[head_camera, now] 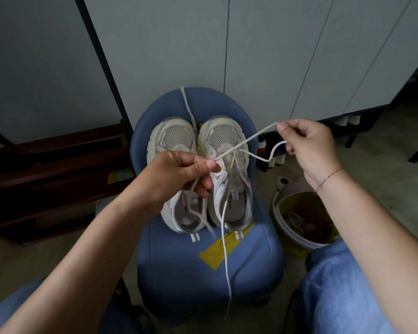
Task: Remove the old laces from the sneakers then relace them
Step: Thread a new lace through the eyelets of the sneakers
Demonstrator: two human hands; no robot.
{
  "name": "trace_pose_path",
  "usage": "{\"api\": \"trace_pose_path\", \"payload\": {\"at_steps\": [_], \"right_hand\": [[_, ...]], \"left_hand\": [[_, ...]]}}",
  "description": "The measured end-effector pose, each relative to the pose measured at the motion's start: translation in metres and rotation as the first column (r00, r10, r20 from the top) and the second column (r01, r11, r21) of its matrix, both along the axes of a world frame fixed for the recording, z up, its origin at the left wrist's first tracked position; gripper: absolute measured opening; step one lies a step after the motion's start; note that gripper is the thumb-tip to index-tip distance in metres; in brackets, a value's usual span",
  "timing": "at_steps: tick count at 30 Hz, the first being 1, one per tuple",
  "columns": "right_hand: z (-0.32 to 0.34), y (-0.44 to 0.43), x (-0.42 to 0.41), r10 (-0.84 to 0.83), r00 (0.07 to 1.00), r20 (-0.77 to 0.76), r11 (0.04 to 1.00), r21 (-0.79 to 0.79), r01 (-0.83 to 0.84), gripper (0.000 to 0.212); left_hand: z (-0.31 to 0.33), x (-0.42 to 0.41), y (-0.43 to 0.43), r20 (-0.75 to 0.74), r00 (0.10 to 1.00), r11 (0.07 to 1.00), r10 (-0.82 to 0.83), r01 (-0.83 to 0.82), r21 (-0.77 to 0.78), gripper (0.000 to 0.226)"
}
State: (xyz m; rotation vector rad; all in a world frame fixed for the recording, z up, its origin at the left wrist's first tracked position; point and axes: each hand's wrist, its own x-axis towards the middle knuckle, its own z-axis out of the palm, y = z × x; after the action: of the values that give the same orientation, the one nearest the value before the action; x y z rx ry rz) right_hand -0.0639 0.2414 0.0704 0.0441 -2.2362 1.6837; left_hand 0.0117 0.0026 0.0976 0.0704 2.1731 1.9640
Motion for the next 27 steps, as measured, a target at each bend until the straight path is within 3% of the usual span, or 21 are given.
{"api": "trace_pose_path", "payload": {"at_steps": [2,5,8,11,13,15,19,22,27], "right_hand": [[0.002,0.005,-0.001,-0.041,0.999,0.008,0.999,0.023,0.041,0.016],[0.008,-0.001,0.009,0.172,0.985,0.003,0.971,0.167,-0.17,0.017],[0.016,-0.02,0.028,0.519,0.852,0.065,0.829,0.203,-0.52,0.024],[0.014,-0.04,0.043,0.659,0.741,0.129,0.718,0.185,-0.671,0.016],[0.011,-0.042,0.041,0.631,0.769,0.106,0.729,0.26,-0.634,0.004],[0.011,-0.036,0.032,0.522,0.851,0.055,0.813,0.272,-0.515,0.009],[0.01,-0.011,0.011,0.171,0.985,0.003,0.984,-0.042,-0.17,0.019],[0.005,0.0,0.003,0.018,0.998,0.053,0.993,-0.115,-0.012,0.021],[-0.006,-0.002,-0.001,-0.026,0.999,0.04,0.999,-0.046,0.027,0.019]], "left_hand": [[0.0,0.0,-0.001,0.0,1.0,1.0,-0.001,0.001,-0.007,0.029],[0.002,0.001,-0.001,0.001,1.0,1.0,-0.009,0.008,0.012,0.025],[0.003,0.002,0.003,-0.022,0.999,0.999,-0.026,0.027,0.031,0.016],[0.0,0.003,0.007,-0.056,0.998,0.999,-0.031,0.032,0.009,0.017],[-0.003,0.001,0.006,-0.051,0.999,1.0,-0.015,0.015,0.002,0.02],[-0.005,-0.001,0.003,-0.038,0.999,1.0,0.008,-0.008,-0.004,0.023],[-0.006,-0.006,-0.005,-0.013,0.999,1.0,0.03,-0.03,0.0,0.026],[-0.007,-0.008,-0.006,0.028,1.0,1.0,0.011,-0.01,-0.023,0.027],[-0.008,-0.008,-0.007,0.092,0.994,0.995,-0.054,0.061,-0.081,0.023]]}}
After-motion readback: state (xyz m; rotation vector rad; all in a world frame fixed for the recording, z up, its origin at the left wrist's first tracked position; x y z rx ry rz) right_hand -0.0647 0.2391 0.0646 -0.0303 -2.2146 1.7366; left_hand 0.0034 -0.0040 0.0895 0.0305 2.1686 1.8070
